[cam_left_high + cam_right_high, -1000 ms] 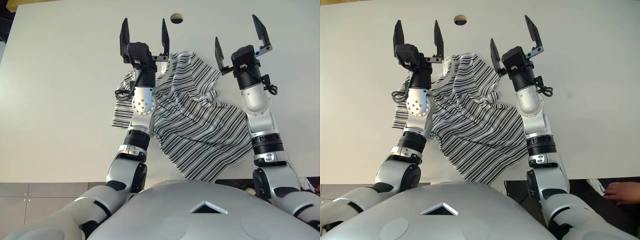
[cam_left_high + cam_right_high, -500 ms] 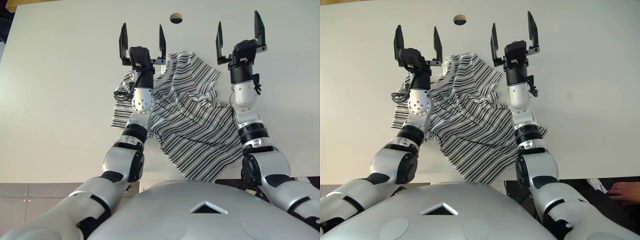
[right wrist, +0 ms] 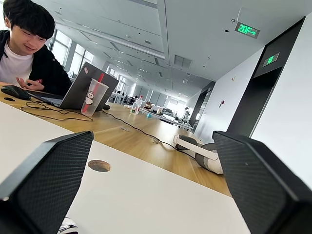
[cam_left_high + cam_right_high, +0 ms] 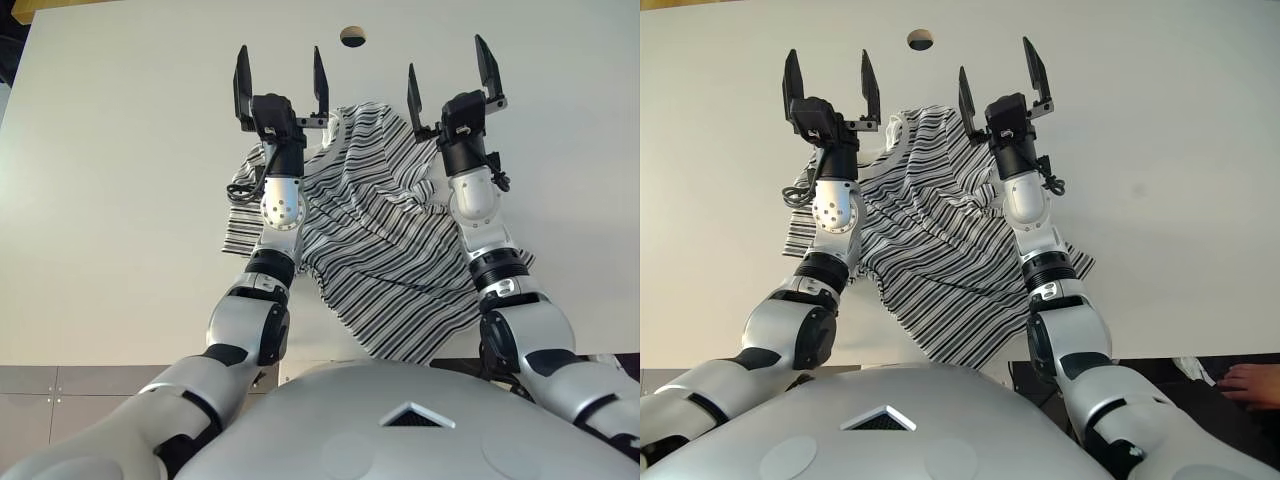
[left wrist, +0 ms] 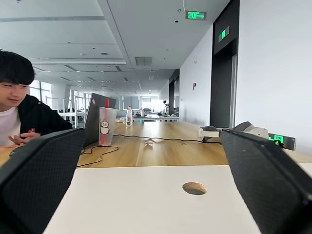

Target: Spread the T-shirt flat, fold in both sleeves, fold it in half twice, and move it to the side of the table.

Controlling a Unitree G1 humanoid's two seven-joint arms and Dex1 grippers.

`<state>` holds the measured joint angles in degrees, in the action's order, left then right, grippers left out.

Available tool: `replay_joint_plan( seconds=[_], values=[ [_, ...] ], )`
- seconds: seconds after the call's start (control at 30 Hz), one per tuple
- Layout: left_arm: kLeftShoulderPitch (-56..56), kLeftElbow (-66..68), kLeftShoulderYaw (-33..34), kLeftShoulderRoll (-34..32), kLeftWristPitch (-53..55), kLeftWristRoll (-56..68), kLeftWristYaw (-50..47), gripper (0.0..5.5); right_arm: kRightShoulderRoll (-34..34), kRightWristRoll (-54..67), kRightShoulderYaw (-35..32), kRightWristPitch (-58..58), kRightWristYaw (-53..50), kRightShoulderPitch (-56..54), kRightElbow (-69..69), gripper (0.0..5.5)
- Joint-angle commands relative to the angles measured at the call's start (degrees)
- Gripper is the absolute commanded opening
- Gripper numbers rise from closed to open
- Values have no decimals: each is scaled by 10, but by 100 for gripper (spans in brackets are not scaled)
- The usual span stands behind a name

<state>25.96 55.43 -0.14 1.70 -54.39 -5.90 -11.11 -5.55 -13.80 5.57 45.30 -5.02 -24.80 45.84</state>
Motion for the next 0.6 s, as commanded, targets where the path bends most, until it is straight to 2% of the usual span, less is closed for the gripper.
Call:
replay_joint_plan(
  seconds=[0.03,0.13,0.23,0.37,0.47,0.53,0.6],
  values=[
    [-5,3,2,0,2,-10,-5,503,2,7,0,22,0,4,7,450],
    [-7,-3,-1,0,-10,-31,-28,503,3,7,-2,36,-5,7,1,450],
    [-17,-14,-11,4,-7,-18,14,503,7,26,-12,33,0,4,3,450],
    [-27,-43,-15,12,-3,-16,16,503,-41,-72,3,-9,-55,13,-31,450],
    [-34,-100,-15,21,-6,2,26,503,-125,-136,19,-80,20,32,-159,450],
    [-33,-126,-5,24,0,28,33,503,-180,-196,76,-119,122,13,-185,450],
    [-28,-141,-2,29,9,47,43,503,-208,-240,123,-146,197,-22,-176,450]
  ],
)
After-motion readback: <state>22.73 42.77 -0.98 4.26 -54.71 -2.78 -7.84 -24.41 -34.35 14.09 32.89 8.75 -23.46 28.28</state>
